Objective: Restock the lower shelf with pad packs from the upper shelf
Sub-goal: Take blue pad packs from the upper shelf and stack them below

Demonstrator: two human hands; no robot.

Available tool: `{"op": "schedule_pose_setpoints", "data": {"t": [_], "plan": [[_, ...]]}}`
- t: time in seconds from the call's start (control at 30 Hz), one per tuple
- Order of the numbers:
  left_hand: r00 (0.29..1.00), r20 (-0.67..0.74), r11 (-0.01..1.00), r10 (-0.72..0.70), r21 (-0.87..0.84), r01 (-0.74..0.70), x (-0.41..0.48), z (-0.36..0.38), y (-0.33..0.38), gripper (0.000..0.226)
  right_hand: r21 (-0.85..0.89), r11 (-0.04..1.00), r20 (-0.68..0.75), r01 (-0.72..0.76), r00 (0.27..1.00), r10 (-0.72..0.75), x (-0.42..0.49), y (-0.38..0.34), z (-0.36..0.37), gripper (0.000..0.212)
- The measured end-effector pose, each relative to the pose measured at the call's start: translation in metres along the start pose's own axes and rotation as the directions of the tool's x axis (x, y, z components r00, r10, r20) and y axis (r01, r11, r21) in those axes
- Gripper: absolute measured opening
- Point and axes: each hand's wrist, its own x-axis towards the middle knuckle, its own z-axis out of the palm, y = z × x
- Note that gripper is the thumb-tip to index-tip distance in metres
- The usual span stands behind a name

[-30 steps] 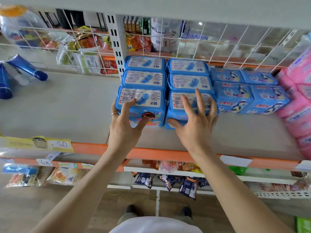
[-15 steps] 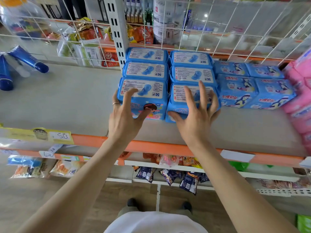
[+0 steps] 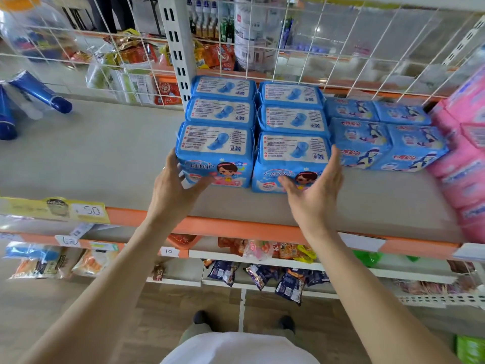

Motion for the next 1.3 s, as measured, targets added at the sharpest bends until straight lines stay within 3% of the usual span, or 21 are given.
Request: {"op": "schedule_pose_setpoints", "data": {"t": [0.1, 0.2, 0.37, 0.57, 0.67, 0.8, 0.9, 1.0, 1.13, 1.3], "plan": [[1.0, -0.017, 1.0, -0.025, -0.001, 0.025, 0.006, 0.002, -0.002, 0.071, 0.008, 1.0, -0.041, -0.015, 0.999, 0.015, -0.002, -0.004, 0.008, 0.103], [0.997, -0.079, 0.993, -0.014, 0.116, 0.023, 0.021, 0.005, -0.002, 0.055, 0.0, 1.0, -0.06, -0.007, 0.998, 0.007, 0.001, -0.005, 0.013, 0.1], [0.995, -0.093, 0.984, 0.019, 0.178, -0.002, 0.028, 0.003, 0.0, 0.05, 0.012, 1.0, -0.062, -0.017, 0.998, 0.018, -0.001, -0.005, 0.017, 0.1], [0.996, -0.048, 0.979, 0.07, 0.197, -0.059, 0.019, -0.005, 0.0, 0.057, -0.039, 0.999, -0.041, 0.028, 0.999, -0.03, -0.002, -0.002, 0.008, 0.097], [0.996, 0.0, 0.953, 0.085, 0.292, -0.081, 0.015, -0.015, 0.003, 0.061, -0.09, 0.996, -0.025, 0.011, 1.0, -0.014, -0.004, -0.005, 0.003, 0.102], [0.998, 0.006, 0.88, 0.067, 0.471, -0.062, 0.007, -0.027, 0.009, 0.088, -0.207, 0.977, -0.025, 0.049, 0.998, -0.056, -0.008, -0.011, -0.006, 0.109], [0.974, -0.019, 0.855, 0.227, 0.483, -0.19, -0.001, -0.032, 0.004, 0.091, -0.302, 0.942, -0.013, 0.145, 0.988, -0.156, -0.013, -0.016, -0.011, 0.102], [0.909, 0.081, 0.755, 0.41, 0.53, -0.387, -0.01, -0.03, 0.0, 0.085, -0.358, 0.908, 0.05, 0.216, 0.976, -0.212, -0.023, -0.027, -0.018, 0.09], [0.825, 0.238, 0.654, 0.512, 0.515, -0.554, -0.027, -0.024, 0.008, 0.077, -0.368, 0.899, 0.108, 0.239, 0.971, -0.214, -0.04, -0.049, -0.034, 0.082], [0.758, 0.291, 0.587, 0.584, 0.493, -0.642, -0.056, -0.023, 0.033, 0.073, -0.336, 0.901, 0.174, 0.276, 0.958, -0.228, -0.053, -0.067, -0.061, 0.078]]}}
